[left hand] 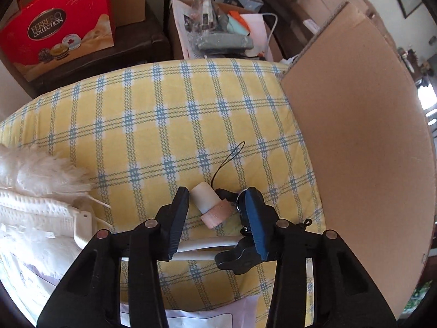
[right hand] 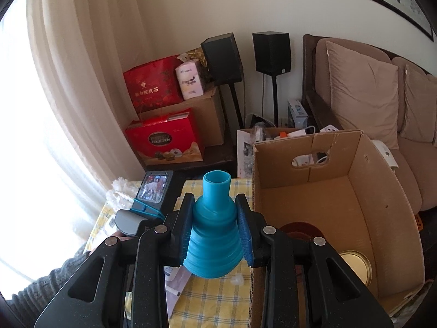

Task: Organize objects
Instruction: 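Hold blue funnel up with right tool while left tool grasps small beige cork, then carry funnel with right tool and cork with left tool into box, release both, then move both tools back over the table toward white duster and envelopes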

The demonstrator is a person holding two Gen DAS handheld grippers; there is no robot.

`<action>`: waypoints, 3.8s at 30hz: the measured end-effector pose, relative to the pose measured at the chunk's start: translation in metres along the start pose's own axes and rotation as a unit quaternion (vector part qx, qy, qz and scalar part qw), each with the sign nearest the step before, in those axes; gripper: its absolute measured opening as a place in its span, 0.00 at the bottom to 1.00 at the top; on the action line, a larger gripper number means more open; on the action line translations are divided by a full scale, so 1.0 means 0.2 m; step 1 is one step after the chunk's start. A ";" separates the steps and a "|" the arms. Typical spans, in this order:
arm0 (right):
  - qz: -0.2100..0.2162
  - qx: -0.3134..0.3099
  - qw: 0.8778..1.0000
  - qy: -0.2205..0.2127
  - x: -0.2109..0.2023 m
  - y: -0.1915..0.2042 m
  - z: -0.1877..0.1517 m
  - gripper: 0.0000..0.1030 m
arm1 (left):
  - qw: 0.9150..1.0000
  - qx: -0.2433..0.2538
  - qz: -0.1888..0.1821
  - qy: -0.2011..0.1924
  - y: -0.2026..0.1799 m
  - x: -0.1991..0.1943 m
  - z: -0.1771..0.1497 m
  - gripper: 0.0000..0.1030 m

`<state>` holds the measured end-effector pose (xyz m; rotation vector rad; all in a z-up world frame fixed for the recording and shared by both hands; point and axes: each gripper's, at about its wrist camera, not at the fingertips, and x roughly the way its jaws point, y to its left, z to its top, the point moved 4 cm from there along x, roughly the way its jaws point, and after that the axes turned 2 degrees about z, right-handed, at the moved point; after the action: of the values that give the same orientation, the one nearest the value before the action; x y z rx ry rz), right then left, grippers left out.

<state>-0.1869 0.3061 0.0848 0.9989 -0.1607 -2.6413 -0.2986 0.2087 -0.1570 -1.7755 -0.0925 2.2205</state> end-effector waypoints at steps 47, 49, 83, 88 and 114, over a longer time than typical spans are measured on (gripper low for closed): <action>-0.041 0.202 0.963 0.172 0.33 -0.90 -0.29 0.30 | 0.986 0.146 -0.049 -0.063 -0.98 -0.40 0.04 0.16; -0.042 0.204 0.963 0.169 0.33 -0.89 -0.27 0.33 | 0.987 0.140 -0.054 -0.054 -0.96 -0.38 0.04 0.24; -0.041 0.061 0.996 0.055 -0.05 -0.31 -0.11 0.80 | 0.982 0.070 -0.032 -0.172 -0.27 -0.96 -0.22 1.00; -0.018 0.032 0.998 0.054 -0.03 -0.14 -0.11 0.80 | 0.984 0.046 -0.013 -0.172 -0.08 -0.95 -0.31 1.00; 0.026 -0.036 0.993 0.112 0.34 0.33 -0.34 0.80 | 0.984 -0.045 0.045 -0.167 0.67 -0.91 -0.61 1.00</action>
<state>-0.1734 0.2223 0.0059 1.2381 -0.0396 -2.4480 -0.1711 0.0162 -0.0441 -1.4580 -0.1893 2.5996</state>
